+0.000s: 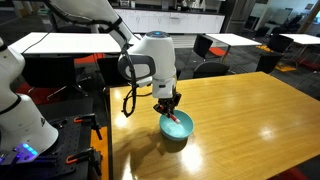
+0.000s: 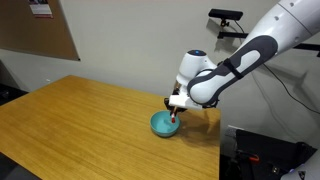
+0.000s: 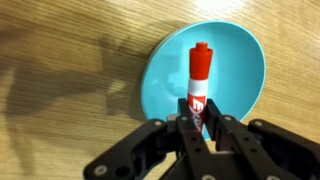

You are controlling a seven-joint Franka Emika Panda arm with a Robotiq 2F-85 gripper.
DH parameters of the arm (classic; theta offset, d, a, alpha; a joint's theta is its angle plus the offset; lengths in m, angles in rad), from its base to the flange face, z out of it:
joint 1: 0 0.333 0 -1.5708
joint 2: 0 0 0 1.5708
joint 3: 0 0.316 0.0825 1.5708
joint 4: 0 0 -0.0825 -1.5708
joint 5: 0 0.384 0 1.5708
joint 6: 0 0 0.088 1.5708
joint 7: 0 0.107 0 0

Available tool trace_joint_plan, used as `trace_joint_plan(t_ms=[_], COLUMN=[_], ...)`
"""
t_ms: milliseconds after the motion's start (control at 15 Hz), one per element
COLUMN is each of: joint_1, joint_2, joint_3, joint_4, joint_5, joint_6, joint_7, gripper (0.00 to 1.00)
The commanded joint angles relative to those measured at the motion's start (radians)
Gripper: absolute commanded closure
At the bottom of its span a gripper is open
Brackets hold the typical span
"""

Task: Put the marker in the bowl

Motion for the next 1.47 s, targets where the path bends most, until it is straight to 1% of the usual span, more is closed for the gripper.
trace_joint_plan(t_ms=[0, 400, 467, 533, 600, 667, 800, 867, 1000, 1067, 1267, 1400], joint_1=[0.012, 0.023, 0.028, 0.03, 0.034, 0.037, 0.05, 0.053, 0.065, 0.071, 0.062, 0.045], joint_2=[0.062, 0.125, 0.13, 0.131, 0.129, 0.119, 0.081, 0.062, 0.009, -0.017, -0.111, -0.174], joint_3=[-0.013, -0.029, -0.033, -0.034, -0.036, -0.036, -0.042, -0.041, -0.048, -0.053, -0.047, -0.029], joint_4=[0.069, 0.118, 0.122, 0.123, 0.122, 0.115, 0.086, 0.071, 0.03, 0.012, -0.054, -0.1], joint_5=[-0.01, -0.004, -0.011, -0.011, -0.013, -0.014, -0.03, -0.032, -0.06, -0.087, -0.157, -0.189], joint_6=[-0.037, -0.045, -0.05, -0.055, -0.062, -0.071, -0.082, -0.082, -0.087, -0.091, -0.097, -0.105], joint_7=[0.014, 0.013, 0.013, 0.008, 0.004, 0.001, 0.008, 0.002, 0.01, 0.02, 0.031, 0.018], gripper=[0.95, 0.95, 0.55, 0.54, 0.49, 0.41, 0.27, 0.19, 0.03, 0.0, 0.0, 0.0])
